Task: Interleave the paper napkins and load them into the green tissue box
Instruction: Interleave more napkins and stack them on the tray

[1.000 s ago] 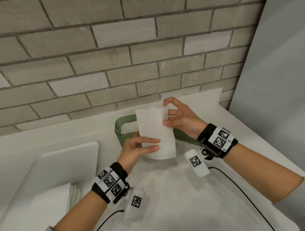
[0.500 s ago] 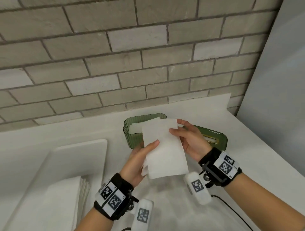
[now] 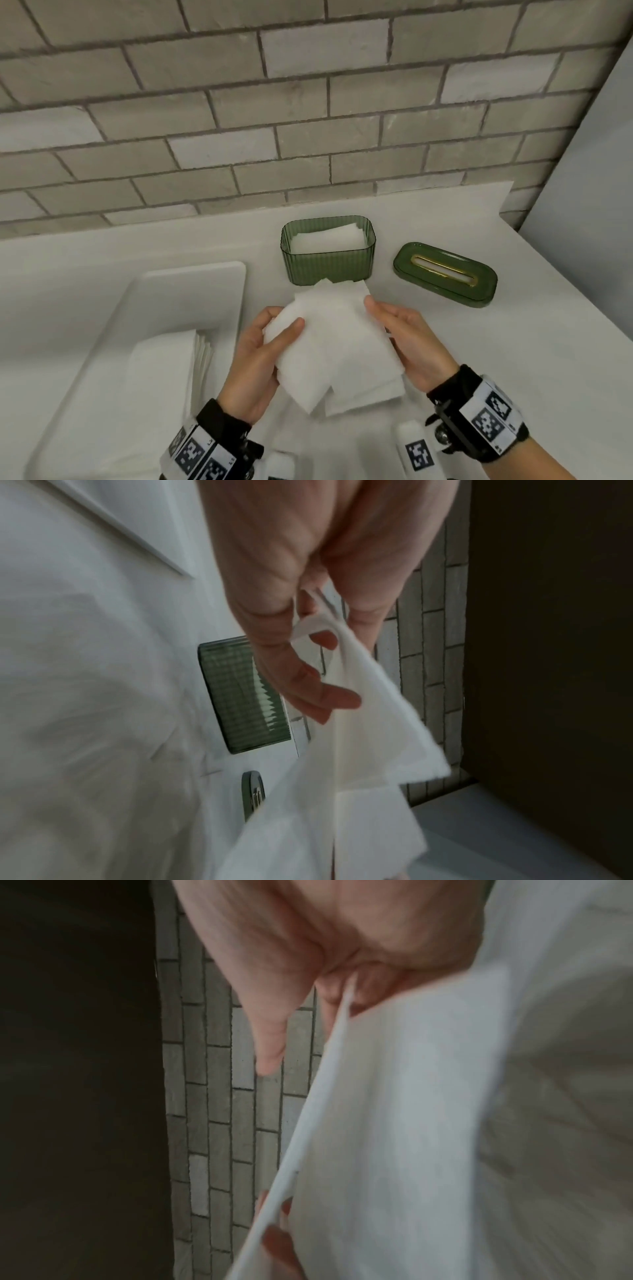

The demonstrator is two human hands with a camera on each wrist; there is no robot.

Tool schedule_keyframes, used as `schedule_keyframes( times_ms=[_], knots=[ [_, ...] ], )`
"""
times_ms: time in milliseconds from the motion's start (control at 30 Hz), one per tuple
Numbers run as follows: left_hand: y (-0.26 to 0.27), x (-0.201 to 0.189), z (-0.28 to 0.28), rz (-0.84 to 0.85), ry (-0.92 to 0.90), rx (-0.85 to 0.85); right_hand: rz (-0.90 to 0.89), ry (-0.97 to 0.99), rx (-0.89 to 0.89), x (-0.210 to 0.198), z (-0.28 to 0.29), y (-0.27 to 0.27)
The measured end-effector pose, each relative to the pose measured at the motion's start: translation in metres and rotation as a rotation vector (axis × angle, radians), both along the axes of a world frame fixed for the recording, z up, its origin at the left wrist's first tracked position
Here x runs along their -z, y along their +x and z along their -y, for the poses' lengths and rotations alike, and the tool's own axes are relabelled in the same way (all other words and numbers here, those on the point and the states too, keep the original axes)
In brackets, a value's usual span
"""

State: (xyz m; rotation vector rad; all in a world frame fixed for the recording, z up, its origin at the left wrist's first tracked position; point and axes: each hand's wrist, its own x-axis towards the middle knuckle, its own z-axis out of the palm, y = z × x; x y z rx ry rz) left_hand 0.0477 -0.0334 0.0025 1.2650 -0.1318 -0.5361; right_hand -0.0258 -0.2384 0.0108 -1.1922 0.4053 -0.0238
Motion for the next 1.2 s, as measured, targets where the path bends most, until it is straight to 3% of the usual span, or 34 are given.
schedule_keyframes(
  times_ms=[100,167,267,467,600,833,1000,1100,1200],
  knots=[
    [-0.008,0.005,0.0,0.136,0.094,-0.044,-0.023,0.007,-0.001,0.005,-0.011,-0.011],
    [-0.012,0.008,-0.001,0.261,0.194,-0.132,-0.048,0.029,0.102,0.008,-0.011,-0.018],
    [-0.017,0.003,-0.004,0.293,0.213,-0.235,-0.072,0.097,0.217,0.011,-0.009,-0.027],
    [-0.024,-0.002,-0.007,0.508,0.371,-0.166,-0.074,0.176,0.15,0.016,-0.024,-0.035],
    [-0.018,-0.007,-0.018,0.507,0.389,-0.227,-0.09,0.248,0.209,0.021,-0.027,-0.037],
    [-0.02,-0.021,-0.032,0.363,0.113,-0.411,-0.084,0.391,0.333,0.024,-0.025,-0.042],
    [-0.045,-0.014,-0.005,0.43,0.06,-0.158,-0.09,0.547,0.263,0.025,-0.04,-0.037],
    [-0.053,0.003,0.004,0.56,0.282,-0.048,-0.021,0.577,0.153,0.023,-0.042,-0.038],
    [-0.059,0.014,0.007,0.602,0.443,-0.071,-0.004,0.427,0.107,0.024,-0.042,-0.039]
  ],
)
